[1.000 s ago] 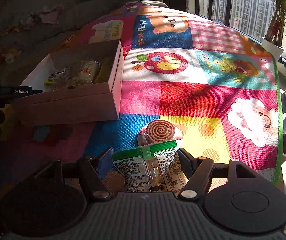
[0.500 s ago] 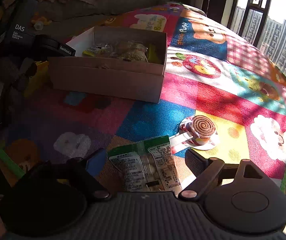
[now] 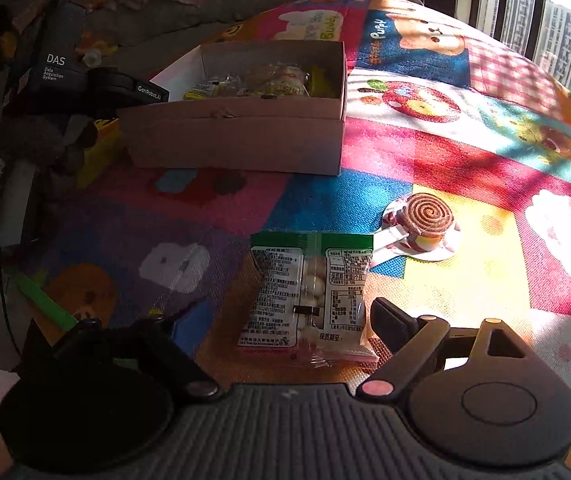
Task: Organize objects
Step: 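Carry the white-and-green packet into the box and open the right tool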
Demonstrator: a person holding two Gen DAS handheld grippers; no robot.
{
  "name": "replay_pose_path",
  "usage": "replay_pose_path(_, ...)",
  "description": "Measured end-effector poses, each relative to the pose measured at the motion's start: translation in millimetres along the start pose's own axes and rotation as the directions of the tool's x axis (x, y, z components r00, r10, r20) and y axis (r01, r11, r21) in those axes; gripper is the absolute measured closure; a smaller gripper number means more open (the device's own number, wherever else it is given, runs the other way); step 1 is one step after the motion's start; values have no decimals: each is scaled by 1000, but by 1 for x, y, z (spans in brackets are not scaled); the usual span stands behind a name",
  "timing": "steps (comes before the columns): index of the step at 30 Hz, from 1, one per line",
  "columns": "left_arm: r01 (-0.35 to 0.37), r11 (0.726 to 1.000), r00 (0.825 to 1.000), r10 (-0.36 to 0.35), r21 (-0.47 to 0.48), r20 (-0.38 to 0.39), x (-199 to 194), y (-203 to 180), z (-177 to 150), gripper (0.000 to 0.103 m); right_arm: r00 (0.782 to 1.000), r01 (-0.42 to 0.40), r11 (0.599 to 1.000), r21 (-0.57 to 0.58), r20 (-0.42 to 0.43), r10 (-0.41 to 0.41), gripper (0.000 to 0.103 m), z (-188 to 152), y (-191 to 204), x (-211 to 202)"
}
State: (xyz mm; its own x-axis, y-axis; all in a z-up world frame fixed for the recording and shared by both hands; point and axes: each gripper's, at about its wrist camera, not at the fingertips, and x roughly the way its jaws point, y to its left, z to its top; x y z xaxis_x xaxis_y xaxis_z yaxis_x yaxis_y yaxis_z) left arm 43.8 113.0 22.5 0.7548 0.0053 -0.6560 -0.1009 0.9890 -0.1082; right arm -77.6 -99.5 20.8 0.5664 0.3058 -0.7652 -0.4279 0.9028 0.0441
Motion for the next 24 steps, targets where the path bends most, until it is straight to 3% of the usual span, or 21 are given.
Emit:
replay_pose_path(1,0,1000,1000,0,0,0,0,0,0,85,1000,7,1000,-1,3,-7,21,1,0,0)
replay_pose_path(3,0,1000,1000,0,-1,1,0,0,0,85,1000,17,1000,-9,1,-17,45,4,0,-2)
replay_pose_path(4,0,1000,1000,0,-1,1,0,0,0,85,1000,1,1000,1,-5,-1,48,6,-2,-4)
replay_pose_path(6,0,1000,1000,0,0,0,0,0,0,85,999,-51,998,47,-14,52,49,9,-8,-9)
replay_pose_path(10,1,1000,1000,-1,0,0,0,0,0,85,997,-73,995,65,20,72,49,26,-11,-27)
replay_pose_path(17,5,1000,1000,-5,-4,2,-1,0,0,84,978,-157,982,102,151,141,49,110,-11,-44)
replay_pose_path(20,11,1000,1000,-10,-7,4,-1,0,0,84,970,-172,982,72,186,156,49,142,2,-34)
replay_pose_path(24,17,1000,1000,-16,-9,4,-1,0,0,84,975,-166,984,71,163,153,49,178,15,7)
